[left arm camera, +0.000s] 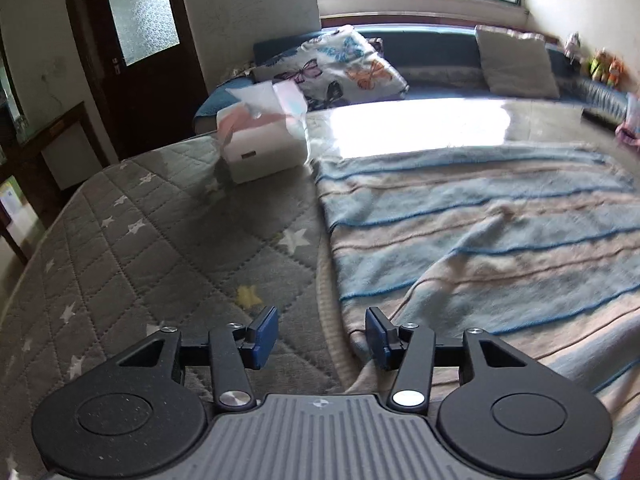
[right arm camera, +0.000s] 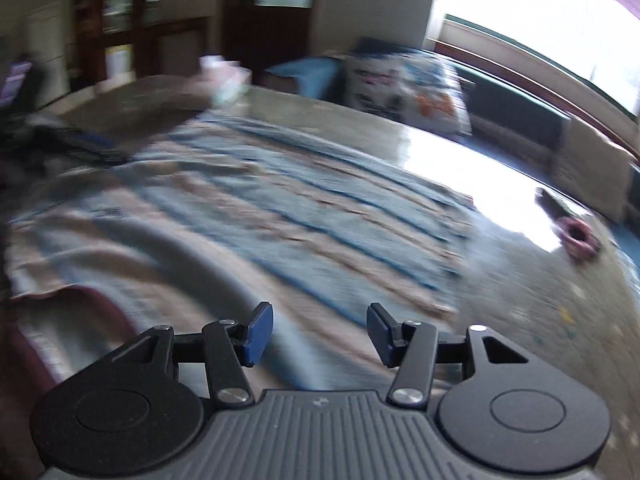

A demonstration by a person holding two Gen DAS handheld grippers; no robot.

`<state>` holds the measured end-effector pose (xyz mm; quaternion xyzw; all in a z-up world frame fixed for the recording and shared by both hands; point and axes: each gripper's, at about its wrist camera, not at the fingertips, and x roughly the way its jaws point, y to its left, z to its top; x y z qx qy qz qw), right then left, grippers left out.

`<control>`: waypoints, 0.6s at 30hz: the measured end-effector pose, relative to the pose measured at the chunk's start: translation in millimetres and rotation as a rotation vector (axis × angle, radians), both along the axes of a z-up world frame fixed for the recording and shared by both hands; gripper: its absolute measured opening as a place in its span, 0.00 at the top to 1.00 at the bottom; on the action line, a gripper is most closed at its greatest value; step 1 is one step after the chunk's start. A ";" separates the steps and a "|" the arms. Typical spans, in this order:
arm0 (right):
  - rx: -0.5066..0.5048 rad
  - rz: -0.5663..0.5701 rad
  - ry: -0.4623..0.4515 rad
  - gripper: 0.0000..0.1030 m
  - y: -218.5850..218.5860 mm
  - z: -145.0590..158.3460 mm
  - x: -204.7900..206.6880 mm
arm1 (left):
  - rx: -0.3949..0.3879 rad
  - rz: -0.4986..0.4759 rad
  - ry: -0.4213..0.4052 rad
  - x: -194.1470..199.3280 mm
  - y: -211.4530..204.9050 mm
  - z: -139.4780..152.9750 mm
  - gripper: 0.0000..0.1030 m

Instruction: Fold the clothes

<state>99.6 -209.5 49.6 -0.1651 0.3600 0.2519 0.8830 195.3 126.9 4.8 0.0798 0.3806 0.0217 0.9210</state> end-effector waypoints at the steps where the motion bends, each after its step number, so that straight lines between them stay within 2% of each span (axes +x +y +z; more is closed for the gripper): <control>1: -0.002 0.043 -0.002 0.50 9.2 0.5 -7.0 | 0.001 -0.002 -0.002 -0.3 1.1 -0.1 0.48; 8: -0.023 0.298 -0.007 0.60 61.1 -3.6 -46.1 | 0.010 0.011 -0.008 -2.0 6.2 2.5 0.47; 13: -0.061 0.363 -0.029 0.67 84.8 -16.0 -52.0 | 0.012 0.011 -0.008 -1.5 6.5 3.3 0.47; 16: -0.072 0.364 -0.022 0.78 93.1 -23.8 -49.5 | 0.011 0.013 -0.007 -0.5 6.7 3.1 0.47; 18: -0.074 0.362 -0.020 0.92 96.2 -28.7 -48.2 | 0.012 0.014 -0.006 -0.2 6.8 2.7 0.46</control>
